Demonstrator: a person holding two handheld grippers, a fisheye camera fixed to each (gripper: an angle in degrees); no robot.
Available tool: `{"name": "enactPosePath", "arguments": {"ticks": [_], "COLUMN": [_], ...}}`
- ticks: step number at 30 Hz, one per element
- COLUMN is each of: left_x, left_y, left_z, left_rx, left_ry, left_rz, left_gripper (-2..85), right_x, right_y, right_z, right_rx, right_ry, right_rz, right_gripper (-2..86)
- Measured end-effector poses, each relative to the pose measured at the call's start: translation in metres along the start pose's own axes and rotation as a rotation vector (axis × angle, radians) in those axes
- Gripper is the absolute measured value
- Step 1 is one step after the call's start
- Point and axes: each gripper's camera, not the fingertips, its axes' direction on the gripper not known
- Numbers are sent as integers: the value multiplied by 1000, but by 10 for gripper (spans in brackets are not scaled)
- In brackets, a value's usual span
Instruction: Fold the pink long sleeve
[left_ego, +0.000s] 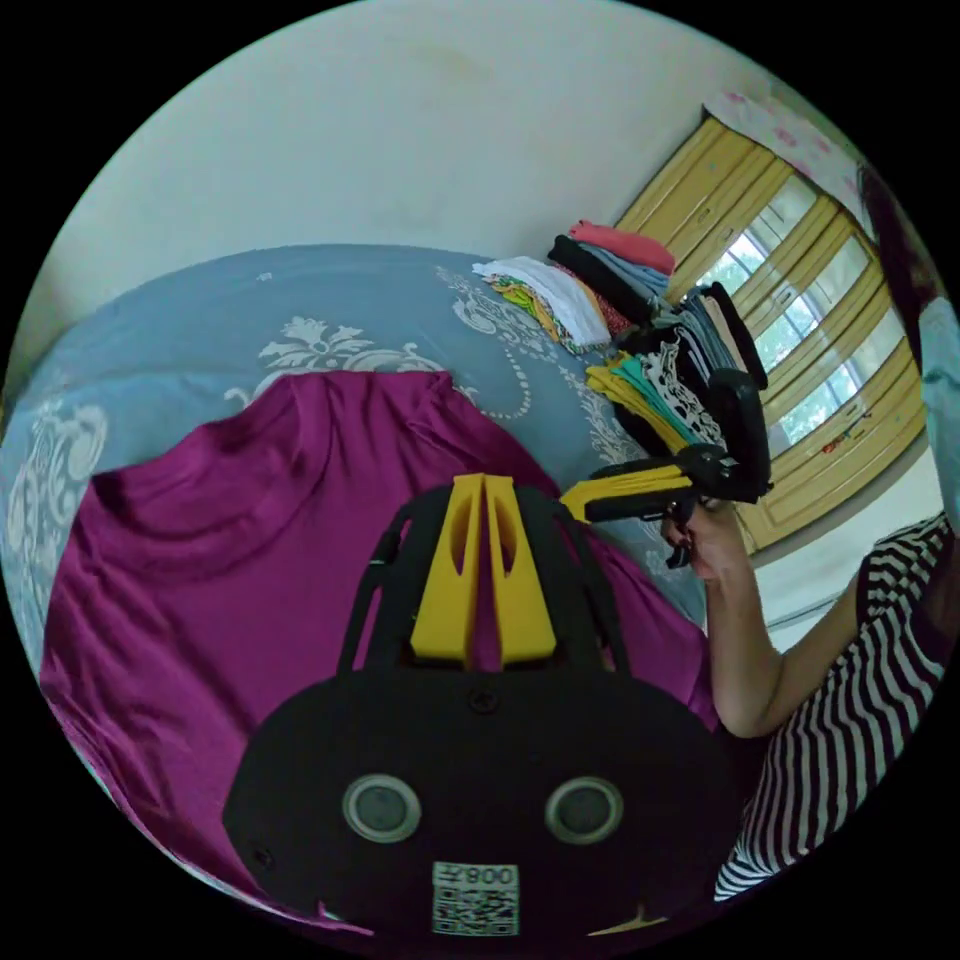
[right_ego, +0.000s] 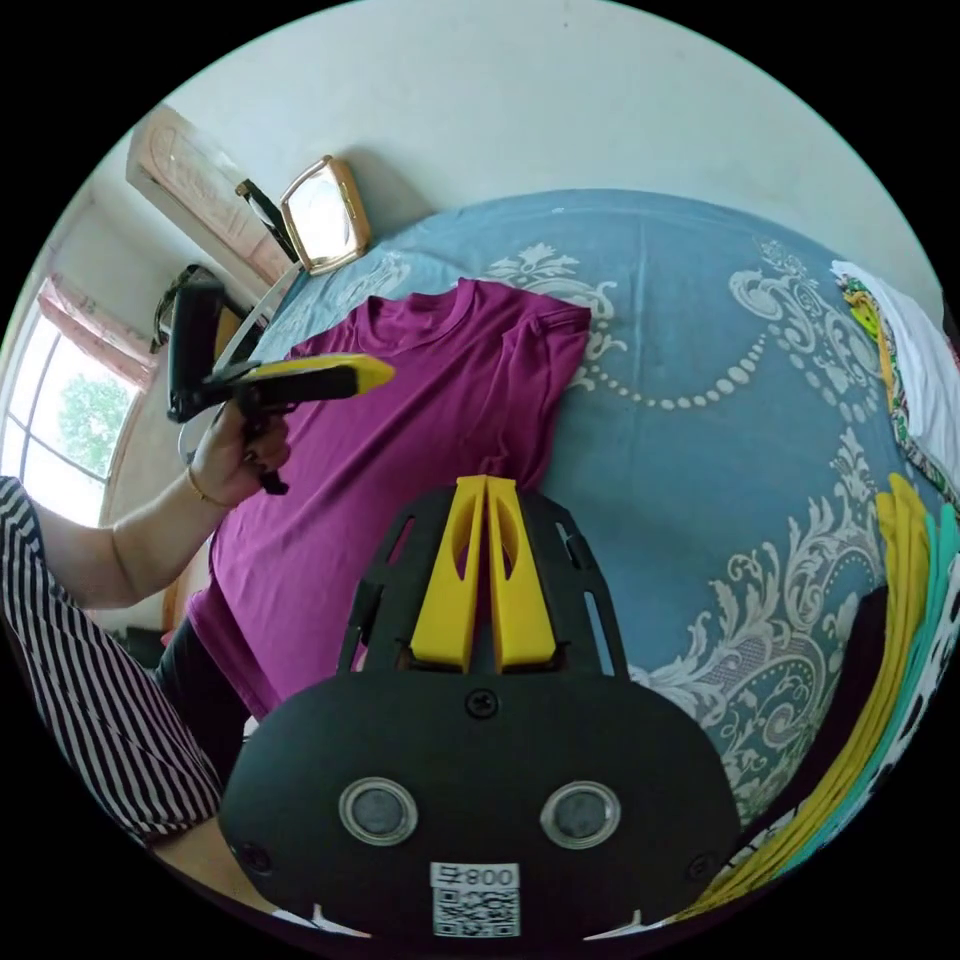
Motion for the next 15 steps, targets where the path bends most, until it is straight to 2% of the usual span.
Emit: {"name": "enactPosePath", "arguments": {"ticks": [4,8,12,15], "left_x": [-11,-22,-40,-58], "left_y": [55,123,173,195], "left_z": [-84,-183,-263,-307], "left_rx": [101,192,248,330], "left_ry": [-73,-258,-452,-448], "left_rz": [-180,-403,-604,-720], "left_gripper": [7,20,60,76], "right_x": [-32,-83,-136,-187], "right_y": [-15,-38,-71,-109], "right_z": [-1,18,47,76], "right_rx": [18,-43,-81,-139], "right_ry": [65,71,-77,-159], "right_rz": [-24,-122,-220,-329], "right_gripper": [2,4,9,18]}}
